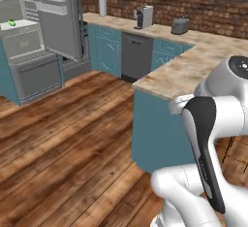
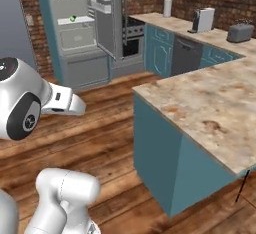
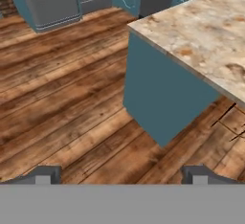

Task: Transport the steak and corn to the fridge. Place the steak on the rack containing meat and place the corn on the rack containing the vegetable, ensuring meats and vegetables are on different racks.

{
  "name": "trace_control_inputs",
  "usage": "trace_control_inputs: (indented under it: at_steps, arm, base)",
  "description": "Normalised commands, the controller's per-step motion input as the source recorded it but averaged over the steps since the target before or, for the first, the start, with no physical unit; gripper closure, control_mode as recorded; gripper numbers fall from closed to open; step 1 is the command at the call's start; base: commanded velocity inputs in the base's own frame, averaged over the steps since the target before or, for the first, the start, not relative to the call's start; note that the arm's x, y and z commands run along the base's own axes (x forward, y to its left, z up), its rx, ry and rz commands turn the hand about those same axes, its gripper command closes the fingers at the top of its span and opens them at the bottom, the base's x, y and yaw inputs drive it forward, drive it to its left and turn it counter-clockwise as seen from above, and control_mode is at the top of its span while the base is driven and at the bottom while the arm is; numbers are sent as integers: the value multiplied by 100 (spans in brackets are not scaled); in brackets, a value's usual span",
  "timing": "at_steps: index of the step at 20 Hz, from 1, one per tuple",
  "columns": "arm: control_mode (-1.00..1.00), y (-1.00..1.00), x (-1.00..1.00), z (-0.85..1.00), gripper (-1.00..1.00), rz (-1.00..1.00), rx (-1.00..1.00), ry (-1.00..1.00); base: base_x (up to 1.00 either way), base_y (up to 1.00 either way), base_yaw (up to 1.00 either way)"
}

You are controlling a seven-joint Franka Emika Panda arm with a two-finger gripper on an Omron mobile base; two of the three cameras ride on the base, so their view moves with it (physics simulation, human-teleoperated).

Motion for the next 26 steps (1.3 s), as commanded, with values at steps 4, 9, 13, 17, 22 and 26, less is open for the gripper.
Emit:
trace_control_inputs:
  at_steps: [4, 9, 13, 17, 22, 26]
  arm:
    - [100, 0, 0, 0, -100, 0, 0, 0]
    - [100, 0, 0, 0, -100, 0, 0, 0]
    - [100, 0, 0, 0, -100, 0, 0, 0]
    - [100, 0, 0, 0, -100, 0, 0, 0]
    - [100, 0, 0, 0, -100, 0, 0, 0]
    - [100, 0, 0, 0, -100, 0, 0, 0]
  base:
    - [-61, -100, 15]
    - [-12, -100, 2]
    - [0, -100, 0]
    - [0, -100, 0]
    - [0, -100, 0]
    - [0, -100, 0]
